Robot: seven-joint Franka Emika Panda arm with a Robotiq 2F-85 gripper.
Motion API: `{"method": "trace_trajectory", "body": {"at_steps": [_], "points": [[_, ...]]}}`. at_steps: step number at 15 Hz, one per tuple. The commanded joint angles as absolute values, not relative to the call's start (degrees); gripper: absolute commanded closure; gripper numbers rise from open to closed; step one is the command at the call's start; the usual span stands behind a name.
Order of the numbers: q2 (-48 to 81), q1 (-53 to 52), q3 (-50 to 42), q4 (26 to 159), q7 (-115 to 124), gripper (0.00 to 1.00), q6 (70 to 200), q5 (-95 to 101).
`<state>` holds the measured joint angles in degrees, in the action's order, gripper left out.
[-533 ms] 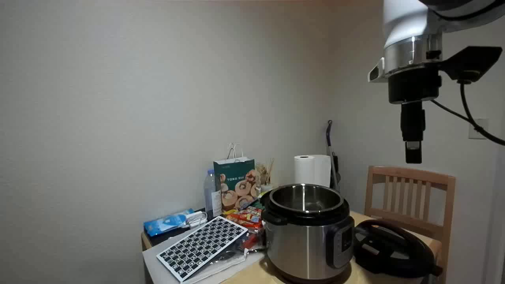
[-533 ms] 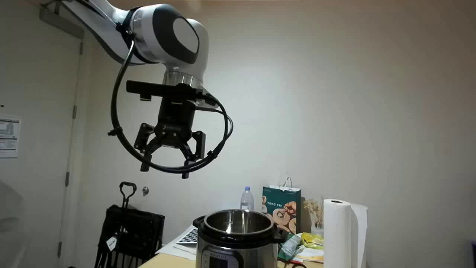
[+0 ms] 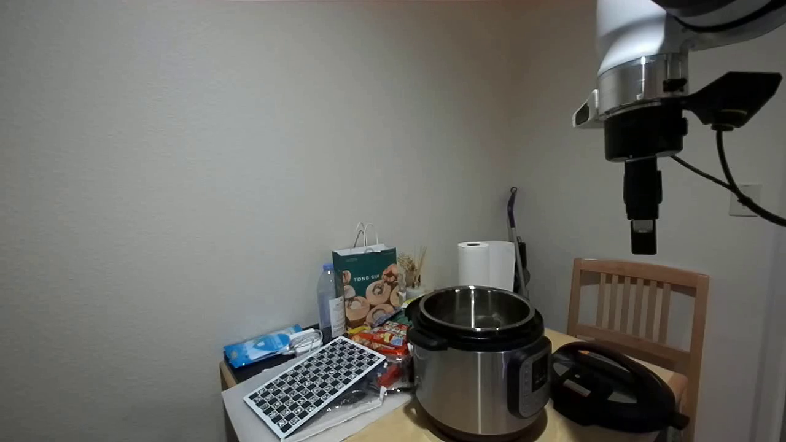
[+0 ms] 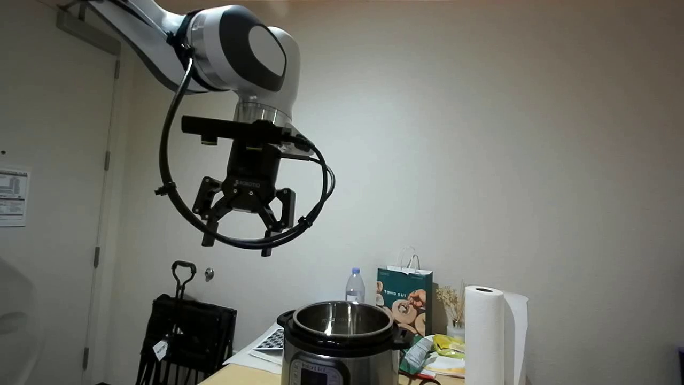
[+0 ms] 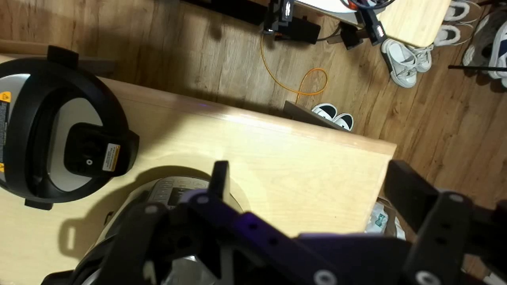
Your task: Put the lid on the pressure cooker
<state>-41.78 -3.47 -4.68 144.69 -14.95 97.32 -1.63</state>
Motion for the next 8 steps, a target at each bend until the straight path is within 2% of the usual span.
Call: {"method": "trace_trajectory", "body": {"at_steps": [1,8], "points": [[-40.38,-3.58,-5.58,143.96,-17.44,0.00,96.95,-1.02],[-28.33,1.46,-17.51,140.33,-35.36,0.00,93.88,13.62]]}}
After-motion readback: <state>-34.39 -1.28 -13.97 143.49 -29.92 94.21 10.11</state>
